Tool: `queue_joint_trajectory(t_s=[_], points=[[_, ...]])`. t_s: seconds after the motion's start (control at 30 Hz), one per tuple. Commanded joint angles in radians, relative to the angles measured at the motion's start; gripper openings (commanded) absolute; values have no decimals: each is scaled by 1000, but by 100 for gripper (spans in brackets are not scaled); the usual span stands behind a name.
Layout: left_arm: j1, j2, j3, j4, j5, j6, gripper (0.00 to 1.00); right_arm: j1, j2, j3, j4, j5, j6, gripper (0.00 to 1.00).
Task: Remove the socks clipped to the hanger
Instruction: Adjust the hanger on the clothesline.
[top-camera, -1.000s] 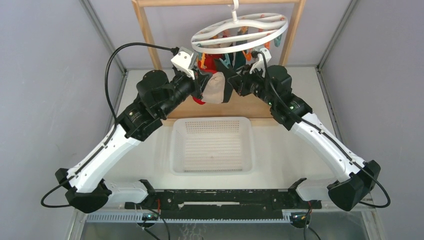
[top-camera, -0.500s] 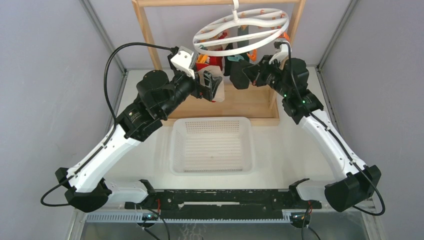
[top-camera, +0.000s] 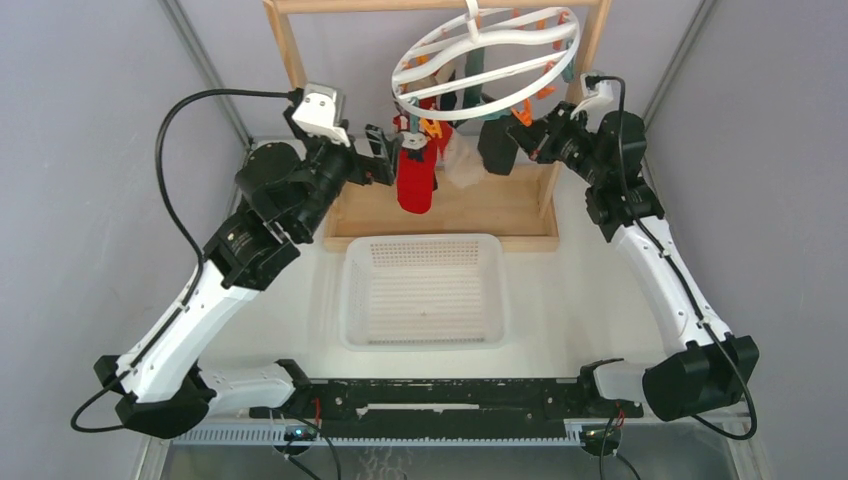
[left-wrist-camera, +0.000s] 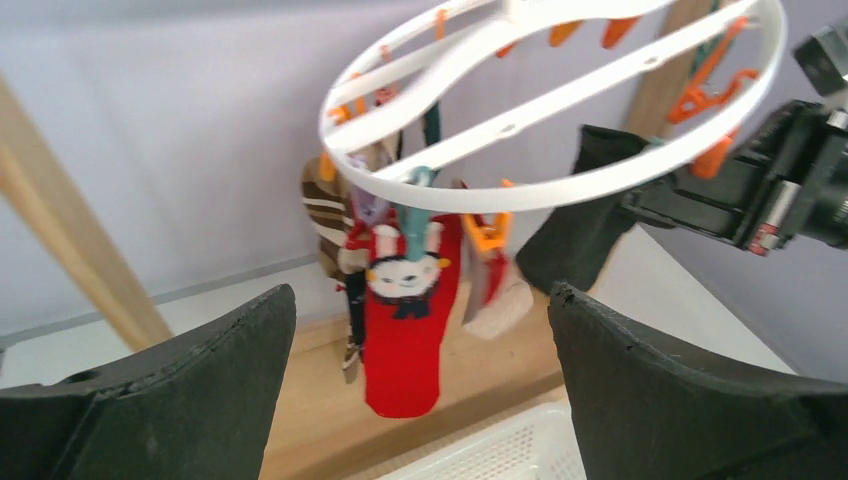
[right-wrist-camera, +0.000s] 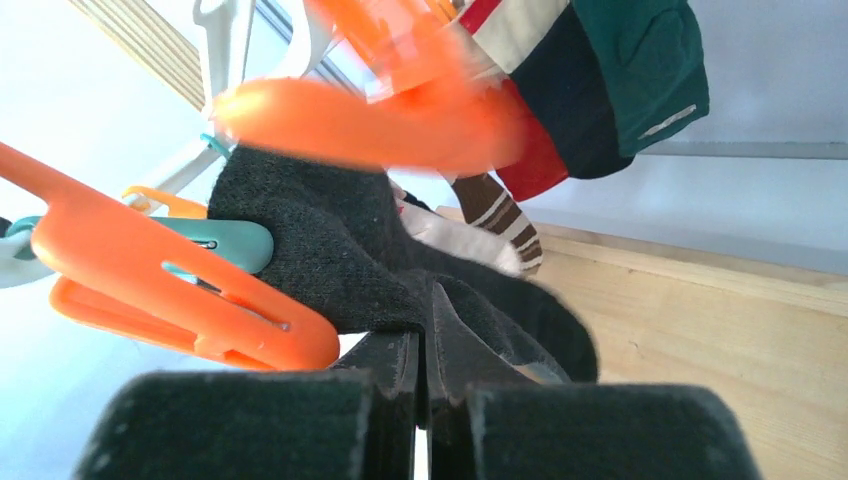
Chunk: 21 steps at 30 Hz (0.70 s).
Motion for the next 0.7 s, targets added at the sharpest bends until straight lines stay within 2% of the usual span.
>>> queue_joint_trajectory(t_s=[0.0,0.43,0.67], points=[[50,-41,-29,21,-36,-41,100,-44,7,-6,101,-58,55,0],[85,-31,-73,22,-44,-47,100,-201,117,-6,234,-209,219,0],[143,-40,-164,81,-19,-85,100,-284,194,-6,346,-288,355,0]])
